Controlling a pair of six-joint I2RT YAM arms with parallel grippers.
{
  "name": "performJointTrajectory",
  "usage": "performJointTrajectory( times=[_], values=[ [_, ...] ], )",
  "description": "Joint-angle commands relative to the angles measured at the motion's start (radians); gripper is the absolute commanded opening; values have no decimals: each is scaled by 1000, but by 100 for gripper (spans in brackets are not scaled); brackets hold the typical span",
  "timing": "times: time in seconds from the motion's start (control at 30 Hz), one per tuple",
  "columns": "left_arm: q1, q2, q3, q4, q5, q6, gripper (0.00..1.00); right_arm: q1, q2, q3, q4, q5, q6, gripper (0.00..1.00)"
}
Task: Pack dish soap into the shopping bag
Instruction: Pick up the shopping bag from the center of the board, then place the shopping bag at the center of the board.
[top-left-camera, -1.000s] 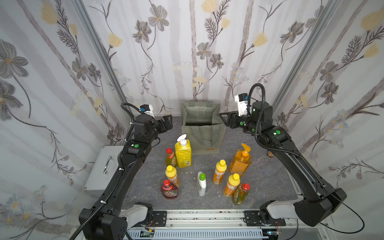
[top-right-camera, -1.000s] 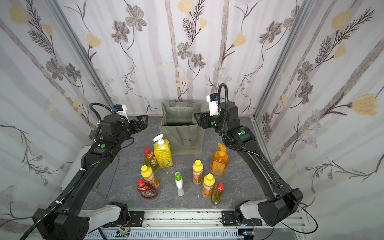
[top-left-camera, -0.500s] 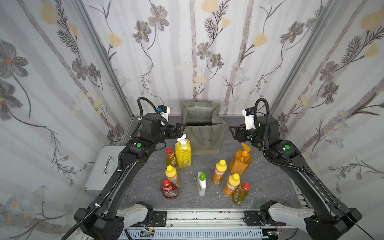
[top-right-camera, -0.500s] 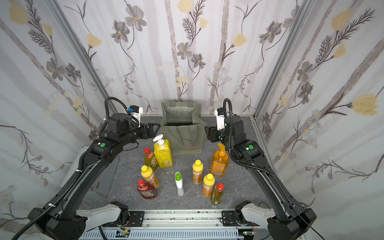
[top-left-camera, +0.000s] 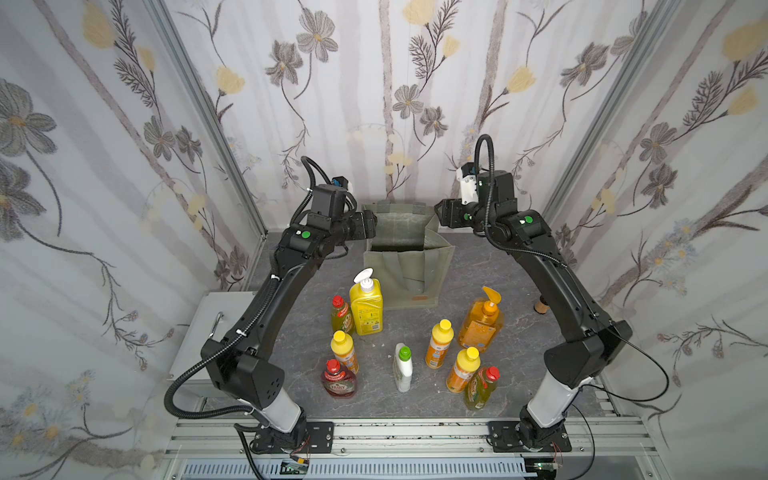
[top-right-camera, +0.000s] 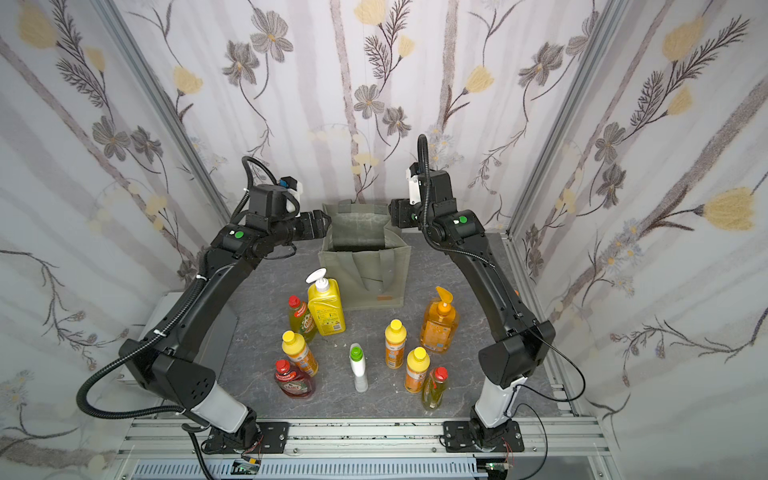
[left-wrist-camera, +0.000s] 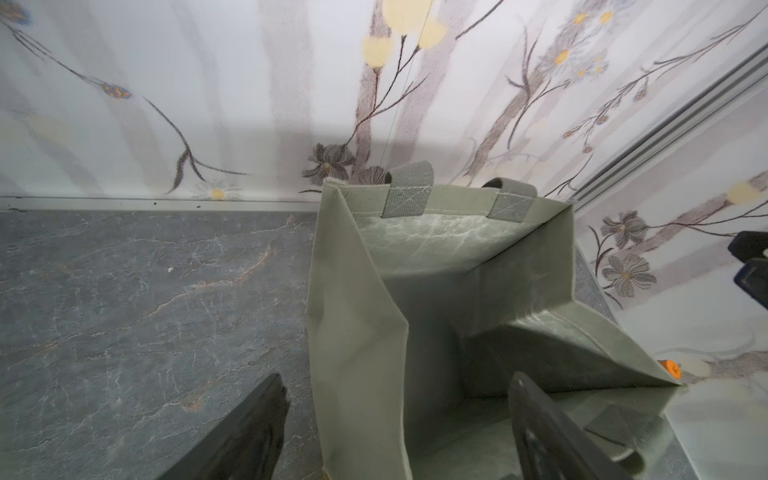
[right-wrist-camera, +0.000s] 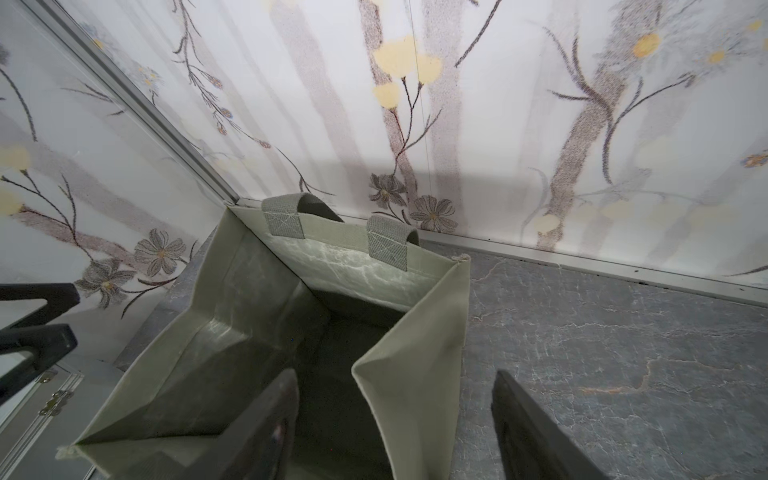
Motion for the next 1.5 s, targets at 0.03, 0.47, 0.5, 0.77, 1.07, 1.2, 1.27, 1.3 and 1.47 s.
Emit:
performJointTrajectory(
  times=[0.03, 0.47, 0.5, 0.77, 1.07, 1.2, 1.27, 1.3, 1.47],
  values=[
    [-3, 46, -1, -58, -16, -9, 85, 24, 70, 48, -43, -35, 4, 76],
    [-10, 89, -3, -17, 19, -9, 54, 32, 167, 55, -89, 123, 4, 69],
    [-11, 89, -2, -16, 20, -10, 48, 31, 171, 55, -95, 130, 2, 57],
    [-13, 86, 21, -32, 28, -18, 9, 24, 111, 49, -144, 220, -1, 7],
    [-28, 85, 64, -76, 89, -39, 0, -32, -25, -78, -167, 269, 7, 6],
    [-44, 79, 70, -94, 110, -45, 0, -46, -67, -175, -144, 241, 5, 7],
    [-58, 76, 65, -93, 119, -50, 0, -46, -92, -240, -105, 228, 5, 7],
    [-66, 76, 62, -89, 124, -52, 1, -46, -105, -274, -85, 222, 5, 7],
    [-87, 93, 32, -67, 133, -63, 3, -49, -150, -332, -47, 236, -2, 20]
  ],
)
